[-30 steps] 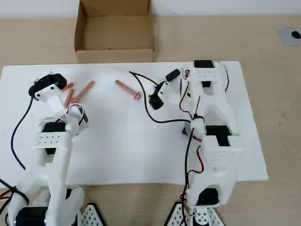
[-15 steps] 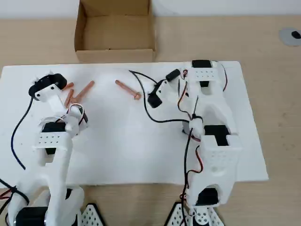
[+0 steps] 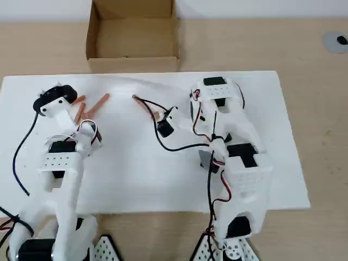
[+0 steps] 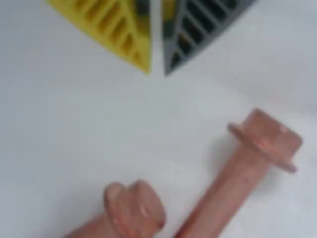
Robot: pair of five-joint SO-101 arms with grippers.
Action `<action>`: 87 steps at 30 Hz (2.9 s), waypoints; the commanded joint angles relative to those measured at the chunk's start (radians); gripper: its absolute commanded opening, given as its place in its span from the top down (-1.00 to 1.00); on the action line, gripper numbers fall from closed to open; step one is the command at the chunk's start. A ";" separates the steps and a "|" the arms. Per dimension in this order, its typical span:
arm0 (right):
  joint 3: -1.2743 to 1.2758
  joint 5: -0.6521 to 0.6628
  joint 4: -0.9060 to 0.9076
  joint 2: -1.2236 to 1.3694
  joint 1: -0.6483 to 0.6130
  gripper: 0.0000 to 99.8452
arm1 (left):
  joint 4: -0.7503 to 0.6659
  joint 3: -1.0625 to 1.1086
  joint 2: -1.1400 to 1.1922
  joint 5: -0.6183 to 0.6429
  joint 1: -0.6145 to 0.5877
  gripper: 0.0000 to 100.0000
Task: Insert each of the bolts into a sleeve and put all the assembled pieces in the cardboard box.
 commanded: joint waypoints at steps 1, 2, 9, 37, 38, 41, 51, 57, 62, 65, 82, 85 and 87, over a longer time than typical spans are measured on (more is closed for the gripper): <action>0.044 -0.012 0.034 0.035 0.007 0.98 | 0.003 -0.041 -0.004 -0.009 0.009 0.95; 0.031 -0.020 0.034 0.035 0.015 0.98 | 0.003 -0.041 -0.004 -0.009 0.009 0.95; -0.125 -0.104 0.034 0.033 0.061 0.98 | 0.003 -0.041 -0.004 -0.009 0.009 0.95; -0.028 -0.124 0.035 -0.338 0.001 0.89 | 0.002 -0.040 -0.004 -0.011 0.014 0.95; -0.019 -0.120 0.034 -0.338 -0.001 0.84 | 0.002 -0.040 -0.004 -0.011 0.012 0.95; -0.021 -0.120 0.034 -0.338 0.004 0.68 | 0.002 -0.040 -0.004 -0.011 0.012 0.95; -0.016 -0.118 0.034 -0.340 0.016 0.56 | 0.003 -0.040 -0.004 -0.011 0.012 0.95; 0.097 -0.130 0.035 -0.343 -0.047 0.56 | 0.003 -0.040 -0.004 -0.011 0.014 0.95; 0.176 -0.244 0.032 -0.524 -0.157 0.56 | 0.003 -0.040 -0.004 -0.011 0.014 0.95; 0.174 -0.318 0.032 -0.673 -0.211 0.56 | 0.005 -0.041 -0.004 -0.011 0.014 0.95; 0.239 -0.566 0.028 -0.966 -0.196 0.56 | 0.000 -0.043 -0.004 -0.006 0.015 0.95; 0.403 -0.572 -0.028 -1.182 -0.246 0.56 | 0.000 -0.044 -0.004 -0.006 0.017 0.95; 0.486 -0.548 -0.072 -1.336 -0.232 0.56 | 0.000 -0.043 -0.004 -0.008 0.021 0.95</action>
